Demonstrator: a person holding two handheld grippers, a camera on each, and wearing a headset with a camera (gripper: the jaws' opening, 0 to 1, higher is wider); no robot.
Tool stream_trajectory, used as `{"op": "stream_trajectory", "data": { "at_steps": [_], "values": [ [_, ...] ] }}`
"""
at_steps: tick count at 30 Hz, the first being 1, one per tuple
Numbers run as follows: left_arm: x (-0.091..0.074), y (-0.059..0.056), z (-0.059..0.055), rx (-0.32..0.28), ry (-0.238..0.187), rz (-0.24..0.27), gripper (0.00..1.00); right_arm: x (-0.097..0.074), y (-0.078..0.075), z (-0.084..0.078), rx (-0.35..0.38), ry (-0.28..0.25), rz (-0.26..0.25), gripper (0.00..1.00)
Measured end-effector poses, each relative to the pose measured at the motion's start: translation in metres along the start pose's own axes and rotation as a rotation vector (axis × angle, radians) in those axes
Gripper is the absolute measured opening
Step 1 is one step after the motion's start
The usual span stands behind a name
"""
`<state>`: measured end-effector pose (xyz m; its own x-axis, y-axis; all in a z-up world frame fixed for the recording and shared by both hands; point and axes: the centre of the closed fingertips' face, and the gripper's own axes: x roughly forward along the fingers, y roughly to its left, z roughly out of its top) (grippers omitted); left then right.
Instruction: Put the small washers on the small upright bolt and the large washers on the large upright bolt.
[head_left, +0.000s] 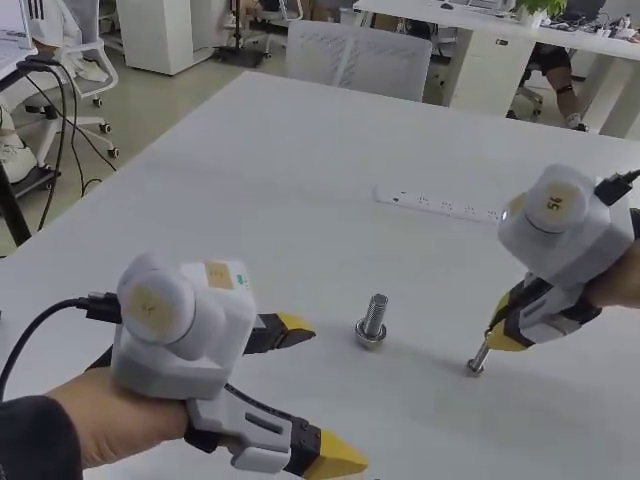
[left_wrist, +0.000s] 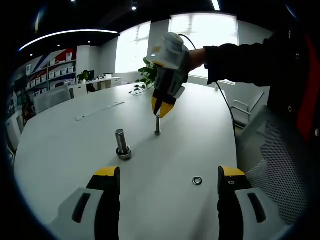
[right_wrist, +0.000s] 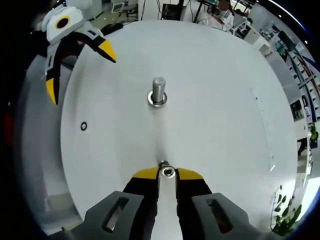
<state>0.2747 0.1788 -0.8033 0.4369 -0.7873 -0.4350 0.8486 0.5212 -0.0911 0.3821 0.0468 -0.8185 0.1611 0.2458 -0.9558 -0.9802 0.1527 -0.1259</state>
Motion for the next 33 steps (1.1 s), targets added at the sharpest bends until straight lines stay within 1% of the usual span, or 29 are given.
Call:
{"op": "stream_trajectory", "data": {
  "at_steps": [7,13,18,33],
  "values": [
    [0.0,0.0,0.0,-0.001,-0.001,-0.001,0.8,0.0,0.0,0.0,-0.014,0.01,-0.003,0.13],
    [0.0,-0.001,0.0,0.0,-0.004,-0.001,0.8,0.001,0.001,-0.002,-0.036,0.034,0.006,0.13],
    [0.0,0.0,0.001,-0.002,-0.009,0.0,0.8,0.003,0.001,-0.002,-0.039,0.046,0.015,0.13],
    [-0.002,0.0,0.0,-0.004,-0.008,0.004,0.8,0.023,0.004,-0.003,-0.038,0.067,0.052,0.13]
  ]
}}
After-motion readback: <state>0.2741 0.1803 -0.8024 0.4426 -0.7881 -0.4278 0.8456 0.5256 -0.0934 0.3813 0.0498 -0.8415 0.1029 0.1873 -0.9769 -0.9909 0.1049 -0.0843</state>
